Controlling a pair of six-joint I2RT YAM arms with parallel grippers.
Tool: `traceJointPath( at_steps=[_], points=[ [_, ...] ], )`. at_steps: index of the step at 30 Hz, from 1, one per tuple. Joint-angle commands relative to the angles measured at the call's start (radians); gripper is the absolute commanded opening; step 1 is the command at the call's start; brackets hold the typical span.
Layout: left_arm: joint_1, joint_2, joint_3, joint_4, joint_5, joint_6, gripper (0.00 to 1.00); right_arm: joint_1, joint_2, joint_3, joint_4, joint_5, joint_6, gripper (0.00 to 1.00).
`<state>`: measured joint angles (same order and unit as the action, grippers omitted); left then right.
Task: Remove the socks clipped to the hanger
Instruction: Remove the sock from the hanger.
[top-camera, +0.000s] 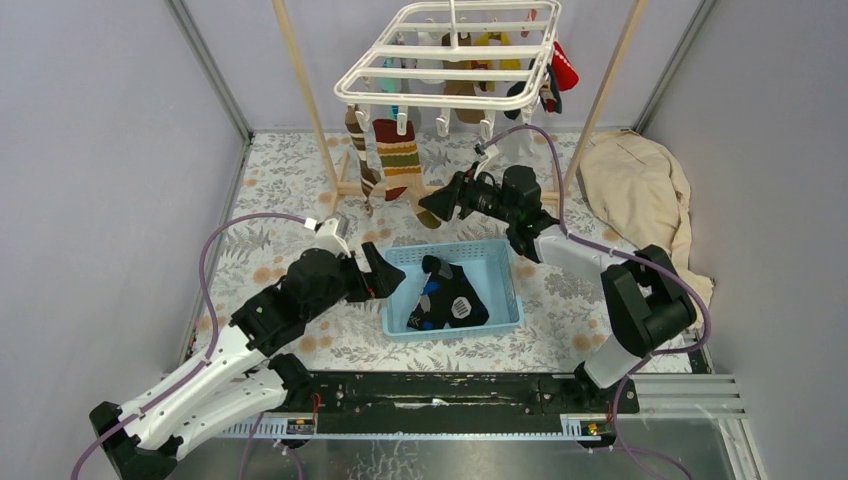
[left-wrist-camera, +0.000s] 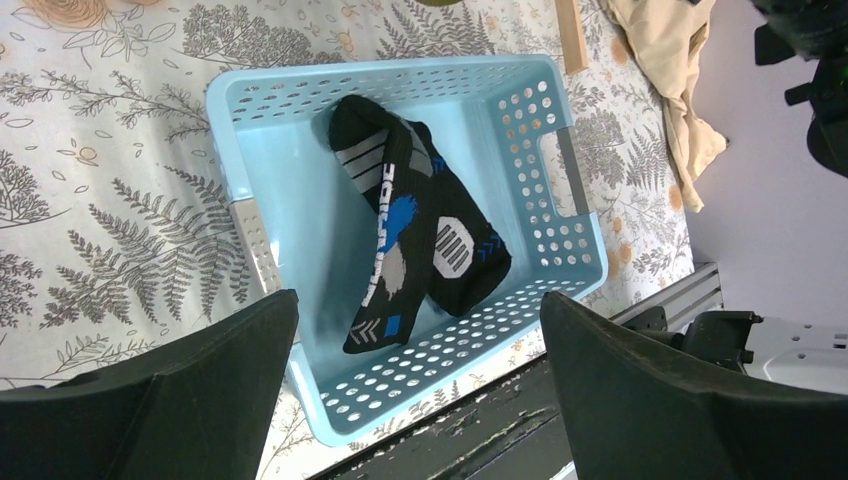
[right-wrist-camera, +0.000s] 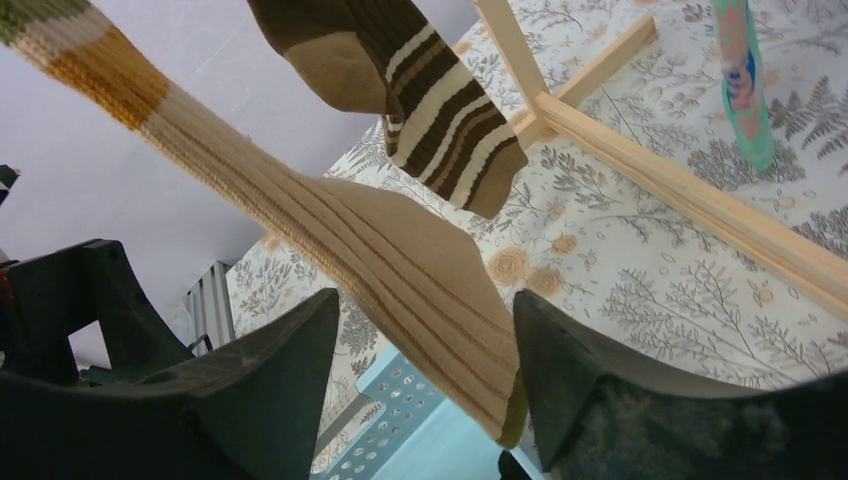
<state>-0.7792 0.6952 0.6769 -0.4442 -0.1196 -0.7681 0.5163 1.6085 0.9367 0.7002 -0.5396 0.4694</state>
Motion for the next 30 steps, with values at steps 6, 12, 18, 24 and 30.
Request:
traceJointPath(
  at_steps=[6,12,18,24,30],
  points=[
    [-0.006,0.010,0.050,-0.033,-0.017,0.002,0.99,0.014,0.061,0.101,0.094,-0.118,0.039,0.47],
    [-0.006,0.038,0.080,-0.031,-0.012,0.011,0.99,0.014,0.039,0.096,0.061,-0.148,0.045,0.16],
    [-0.006,0.061,0.102,-0.026,-0.016,0.022,0.99,0.014,-0.052,0.029,0.015,-0.127,0.031,0.12],
    [-0.006,0.092,0.152,0.009,-0.008,0.032,0.99,0.014,-0.155,-0.048,-0.049,-0.077,0.014,0.12],
    [-0.006,0.153,0.268,0.071,0.008,0.077,0.99,0.014,-0.245,-0.082,-0.137,-0.040,0.001,0.12]
  ],
)
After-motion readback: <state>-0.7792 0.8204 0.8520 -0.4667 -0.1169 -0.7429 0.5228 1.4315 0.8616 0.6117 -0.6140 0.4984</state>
